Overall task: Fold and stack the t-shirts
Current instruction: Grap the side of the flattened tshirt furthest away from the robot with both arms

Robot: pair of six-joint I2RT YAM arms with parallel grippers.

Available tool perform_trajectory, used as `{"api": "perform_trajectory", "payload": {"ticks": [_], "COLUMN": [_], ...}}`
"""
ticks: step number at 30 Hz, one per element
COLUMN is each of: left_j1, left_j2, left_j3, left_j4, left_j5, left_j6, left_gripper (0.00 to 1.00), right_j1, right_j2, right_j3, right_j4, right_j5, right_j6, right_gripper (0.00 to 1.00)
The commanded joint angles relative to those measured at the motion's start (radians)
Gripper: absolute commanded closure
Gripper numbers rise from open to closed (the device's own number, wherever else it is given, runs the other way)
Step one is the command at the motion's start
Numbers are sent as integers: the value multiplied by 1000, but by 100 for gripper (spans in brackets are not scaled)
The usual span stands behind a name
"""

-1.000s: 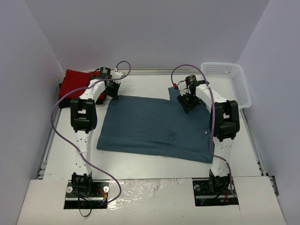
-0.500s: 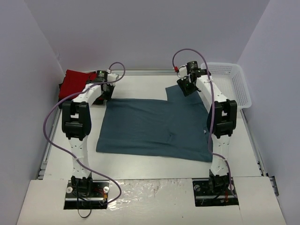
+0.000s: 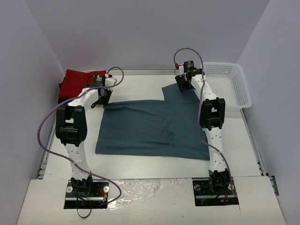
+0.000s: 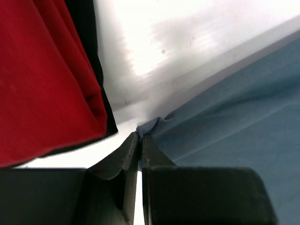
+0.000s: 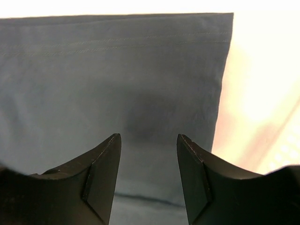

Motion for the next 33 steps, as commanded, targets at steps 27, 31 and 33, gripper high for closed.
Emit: {"api": "perform_trajectory", "payload": {"ticks": [27, 31, 33], "left_j1": [9, 9, 7], "left_j2": [-217, -210, -204], "left_j3": [-108, -96, -88], "left_j4": [-34, -36, -44], "left_j5": [-42, -36, -25], "left_j6": [47, 36, 29], "left_gripper": [98, 98, 98], "right_j1": [-46, -68, -81], "right_j2": [182, 201, 208], "right_j3": [247, 247, 250], "right_j4": [185, 188, 188], "right_j5": [24, -67, -98], "right_j6": [226, 260, 271], "right_gripper": [19, 19, 19]}}
